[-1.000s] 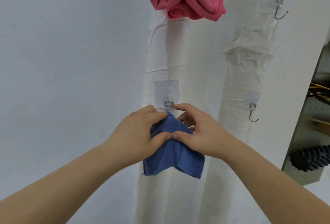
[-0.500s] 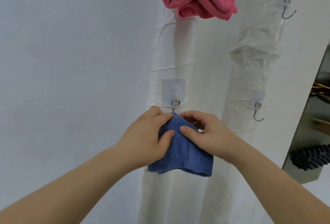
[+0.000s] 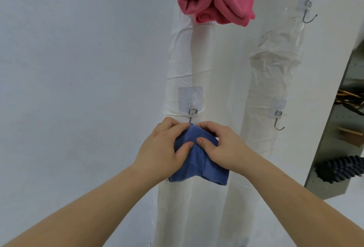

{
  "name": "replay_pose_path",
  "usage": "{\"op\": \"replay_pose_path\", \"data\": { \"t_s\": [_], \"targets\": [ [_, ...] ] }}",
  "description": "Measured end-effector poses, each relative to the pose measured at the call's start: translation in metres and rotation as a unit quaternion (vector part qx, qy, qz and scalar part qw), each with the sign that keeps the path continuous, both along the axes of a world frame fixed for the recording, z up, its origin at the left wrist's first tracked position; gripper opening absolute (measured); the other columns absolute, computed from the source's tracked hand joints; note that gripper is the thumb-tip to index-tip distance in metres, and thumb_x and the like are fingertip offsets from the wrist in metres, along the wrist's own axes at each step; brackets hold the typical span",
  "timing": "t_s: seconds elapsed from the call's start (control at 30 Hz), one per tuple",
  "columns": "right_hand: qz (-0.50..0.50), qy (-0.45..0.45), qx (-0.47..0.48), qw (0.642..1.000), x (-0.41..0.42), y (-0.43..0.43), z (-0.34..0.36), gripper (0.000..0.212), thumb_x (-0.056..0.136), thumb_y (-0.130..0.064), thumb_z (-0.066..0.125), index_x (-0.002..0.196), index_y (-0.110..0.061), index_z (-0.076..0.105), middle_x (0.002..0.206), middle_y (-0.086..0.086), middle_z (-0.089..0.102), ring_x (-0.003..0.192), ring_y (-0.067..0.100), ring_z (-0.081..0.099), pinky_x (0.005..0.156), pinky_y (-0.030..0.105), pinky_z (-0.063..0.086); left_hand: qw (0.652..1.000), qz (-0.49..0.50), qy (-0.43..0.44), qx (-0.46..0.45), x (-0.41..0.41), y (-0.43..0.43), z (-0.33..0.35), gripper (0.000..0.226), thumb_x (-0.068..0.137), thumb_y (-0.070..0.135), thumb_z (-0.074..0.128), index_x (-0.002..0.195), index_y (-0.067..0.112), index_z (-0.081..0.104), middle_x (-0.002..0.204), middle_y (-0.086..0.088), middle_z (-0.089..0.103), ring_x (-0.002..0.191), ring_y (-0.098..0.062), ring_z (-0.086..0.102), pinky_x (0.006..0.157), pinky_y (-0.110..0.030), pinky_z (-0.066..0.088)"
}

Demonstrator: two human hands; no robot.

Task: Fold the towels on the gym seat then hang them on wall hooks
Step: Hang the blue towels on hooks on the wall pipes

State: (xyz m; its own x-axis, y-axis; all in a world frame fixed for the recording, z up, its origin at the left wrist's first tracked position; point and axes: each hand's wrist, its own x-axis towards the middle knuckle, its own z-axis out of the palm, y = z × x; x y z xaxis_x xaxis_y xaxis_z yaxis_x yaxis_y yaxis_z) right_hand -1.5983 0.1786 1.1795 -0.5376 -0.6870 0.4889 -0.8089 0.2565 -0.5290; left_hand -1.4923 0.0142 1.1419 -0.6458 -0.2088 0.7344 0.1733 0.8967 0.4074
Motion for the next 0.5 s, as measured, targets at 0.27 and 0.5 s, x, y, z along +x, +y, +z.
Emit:
{"op": "replay_pose_path", "data": {
  "t_s": [0.27,0.5],
  "targets": [
    [-0.059,-0.009,0.016,0.998,0.018,0.009,0.026,0.039,0.094,-0.033,0.068,0.133,-0.029,0.063,0.13,-0.012,0.064,0.122,0.008,0.059,0.104,0.024,0.045,0.999,0.02,-0.039,-0.003,0.028,0.007,0.028,0.05,0.097,0.047,0.058,0.144,0.035,0.051,0.135,0.016,0.06,0.123,-0.009,0.056,0.103,-0.028,0.046],
    [-0.076,0.027,0.005,0.997,0.028,0.008,0.036,0.021,0.095,-0.031,0.067,0.115,-0.028,0.072,0.113,-0.015,0.071,0.112,0.008,0.064,0.099,0.024,0.047,0.999,0.017,-0.045,0.012,0.052,0.004,0.033,0.039,0.095,0.04,0.06,0.134,0.035,0.059,0.129,0.017,0.062,0.117,-0.008,0.057,0.103,-0.033,0.05]
  ]
}}
